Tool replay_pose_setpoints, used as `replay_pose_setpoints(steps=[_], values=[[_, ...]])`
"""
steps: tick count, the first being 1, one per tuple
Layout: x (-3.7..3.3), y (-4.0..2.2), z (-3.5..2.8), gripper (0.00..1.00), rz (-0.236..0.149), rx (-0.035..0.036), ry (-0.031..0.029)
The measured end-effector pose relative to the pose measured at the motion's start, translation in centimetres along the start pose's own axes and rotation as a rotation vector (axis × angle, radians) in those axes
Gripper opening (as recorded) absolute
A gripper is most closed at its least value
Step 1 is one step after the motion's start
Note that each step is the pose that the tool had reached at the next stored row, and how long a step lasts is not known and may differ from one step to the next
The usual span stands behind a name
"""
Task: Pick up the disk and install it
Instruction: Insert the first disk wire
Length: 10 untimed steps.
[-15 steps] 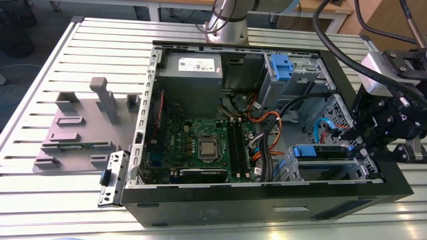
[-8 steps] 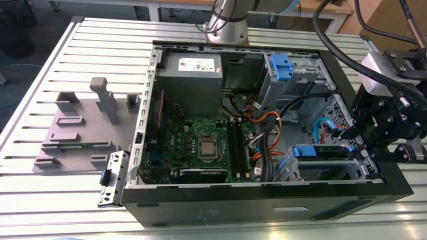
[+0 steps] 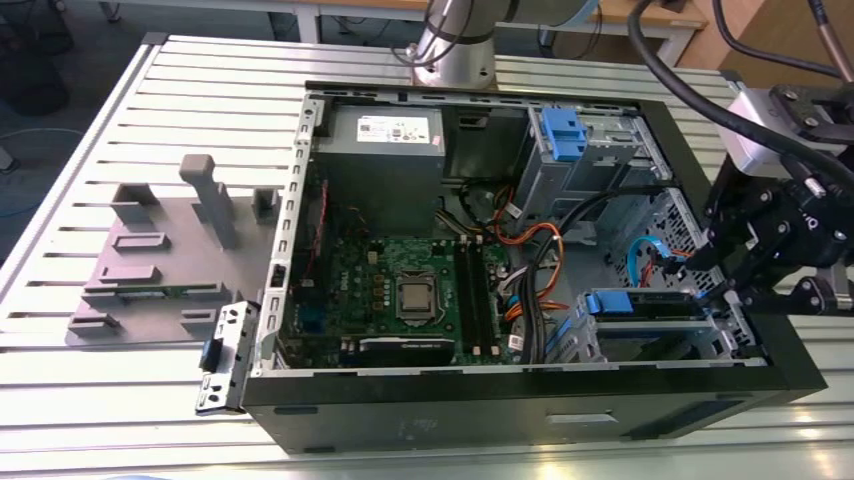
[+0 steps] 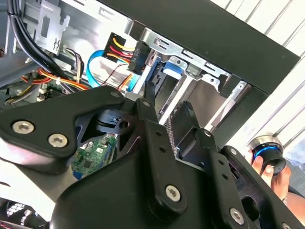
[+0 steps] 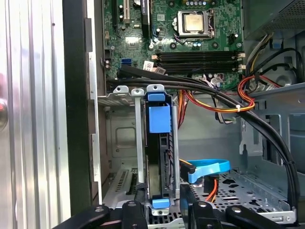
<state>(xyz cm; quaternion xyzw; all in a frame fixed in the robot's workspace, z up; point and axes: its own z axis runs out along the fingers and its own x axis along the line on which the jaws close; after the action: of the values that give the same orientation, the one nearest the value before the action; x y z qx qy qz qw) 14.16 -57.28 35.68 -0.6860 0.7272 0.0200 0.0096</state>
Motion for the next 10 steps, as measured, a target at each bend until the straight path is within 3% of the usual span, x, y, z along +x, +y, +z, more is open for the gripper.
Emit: replay_pose_setpoints(steps=[10], values=[[-1.55,0.07,0.03,0.41,-0.004,-0.0002,0.0001]])
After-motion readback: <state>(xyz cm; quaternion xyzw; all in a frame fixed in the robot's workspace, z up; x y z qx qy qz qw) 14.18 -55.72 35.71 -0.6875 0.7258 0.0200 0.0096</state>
